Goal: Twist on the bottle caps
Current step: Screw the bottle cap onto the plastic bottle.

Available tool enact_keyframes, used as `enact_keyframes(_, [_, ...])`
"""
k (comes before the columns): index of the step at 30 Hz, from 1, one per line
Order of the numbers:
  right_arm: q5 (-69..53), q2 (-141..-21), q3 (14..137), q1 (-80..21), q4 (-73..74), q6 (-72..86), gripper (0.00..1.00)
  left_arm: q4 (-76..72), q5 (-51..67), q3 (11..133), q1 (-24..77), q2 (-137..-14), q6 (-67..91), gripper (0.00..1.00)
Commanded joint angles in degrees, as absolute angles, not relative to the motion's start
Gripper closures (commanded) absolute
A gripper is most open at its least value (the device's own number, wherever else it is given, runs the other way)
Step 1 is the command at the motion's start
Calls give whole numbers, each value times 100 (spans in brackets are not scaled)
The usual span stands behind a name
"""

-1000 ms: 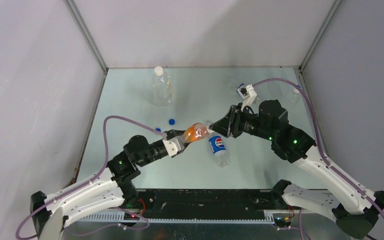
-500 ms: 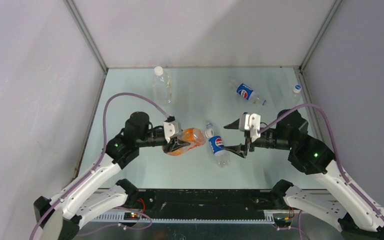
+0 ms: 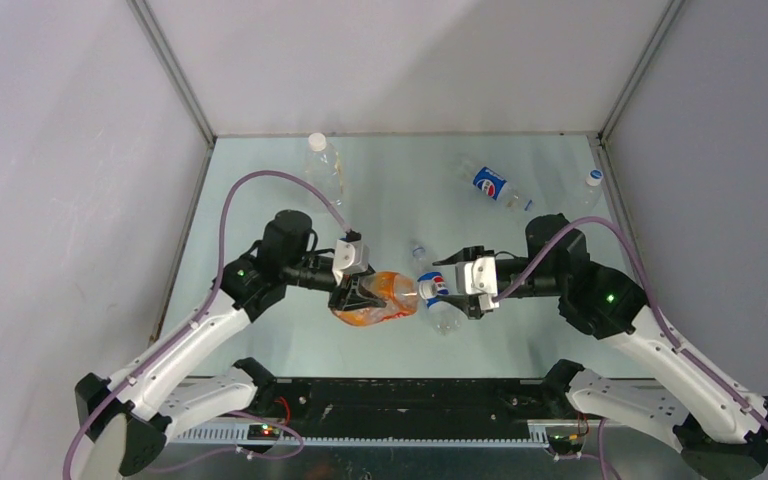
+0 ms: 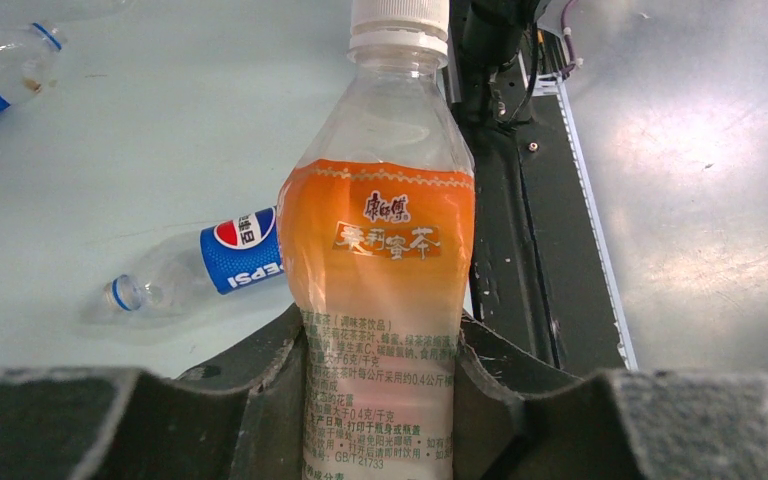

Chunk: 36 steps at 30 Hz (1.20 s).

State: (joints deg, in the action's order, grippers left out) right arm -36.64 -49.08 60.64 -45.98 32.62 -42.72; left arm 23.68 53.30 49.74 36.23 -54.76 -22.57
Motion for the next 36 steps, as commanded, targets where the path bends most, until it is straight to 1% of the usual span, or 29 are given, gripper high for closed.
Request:
enact_keyframes(1, [-3832,-4966,6104,-4657,3373,-4580,45,2279,5666,5315,3593,-5529,-2338,100])
enact_keyframes(11, [-3927,-5037,6102,-4676,3581,-4631,49,2149,5734,5387,3595,-5617,-2276,100])
enact_keyframes(18, [-3973,-5116,6097,-4680,3419,-4499,56,2053,5748,5395,3593,-5671,-2189,100])
enact_keyframes(20, [-3991,-5142,6097,-4692,3385,-4450,59,2067,5732,5403,3594,-5670,-2190,100])
enact_keyframes(22, [-3998,-5175,6097,-4693,3358,-4365,65,2084,5711,5417,3590,-5675,-2195,100])
enact_keyframes(25, [-3939,-5265,6099,-4698,3268,-4002,82,2062,5529,5403,3598,-5628,-2193,100])
enact_keyframes(28, [-3755,-5387,6100,-4698,3218,-3186,91,1877,5045,5295,3638,-5475,-2195,100])
enact_keyframes(30, [-3647,-5492,6097,-4699,3163,-2477,98,1522,4466,5120,3741,-5250,-2243,100])
enact_keyframes(31, [-3502,-5572,6094,-4701,3100,-2161,100,1434,3984,4980,3862,-5079,-2273,100])
enact_keyframes(36, [-2585,-5840,6100,-4626,2877,984,100,682,2167,4373,4628,-4461,-2754,100])
